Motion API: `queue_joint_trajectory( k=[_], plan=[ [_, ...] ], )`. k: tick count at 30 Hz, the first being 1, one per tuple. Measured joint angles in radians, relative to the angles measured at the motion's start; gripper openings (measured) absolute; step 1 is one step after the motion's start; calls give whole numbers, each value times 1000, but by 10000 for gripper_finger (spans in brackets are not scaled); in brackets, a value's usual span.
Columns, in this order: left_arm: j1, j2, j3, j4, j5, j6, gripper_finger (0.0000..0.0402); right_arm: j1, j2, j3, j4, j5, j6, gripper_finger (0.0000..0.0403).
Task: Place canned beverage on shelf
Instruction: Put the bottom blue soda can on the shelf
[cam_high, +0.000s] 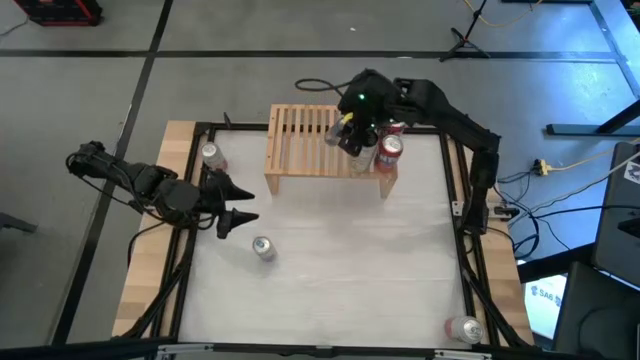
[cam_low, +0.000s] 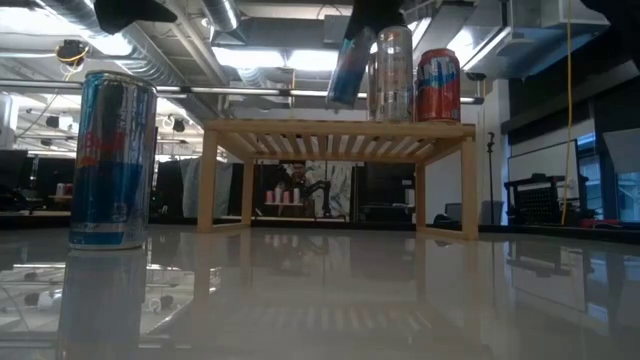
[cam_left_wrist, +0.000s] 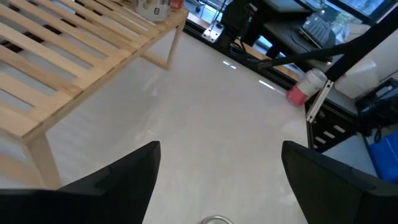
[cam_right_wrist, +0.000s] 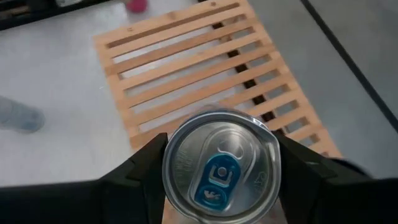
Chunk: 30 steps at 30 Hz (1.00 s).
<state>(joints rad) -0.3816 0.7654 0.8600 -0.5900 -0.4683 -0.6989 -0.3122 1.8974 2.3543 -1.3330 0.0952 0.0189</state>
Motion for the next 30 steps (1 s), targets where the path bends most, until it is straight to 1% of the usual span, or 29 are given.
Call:
queue_joint_trajectory(
  k=[10, 17, 25, 30],
  plan=[
    [0, 0, 0, -1, 1, 54, 324, 3, 43, 0, -6, -6, 4, 211],
    [0, 0, 0, -4, -1, 57, 324, 3, 83, 0, -39, 17, 6, 211],
    [0, 0, 0, -2, -1, 57, 324, 3, 84, 1, -55, 20, 11, 211],
    [0, 0, 0, -1, -2, 57, 324, 4, 85, 1, -55, 46, 11, 211]
  ],
)
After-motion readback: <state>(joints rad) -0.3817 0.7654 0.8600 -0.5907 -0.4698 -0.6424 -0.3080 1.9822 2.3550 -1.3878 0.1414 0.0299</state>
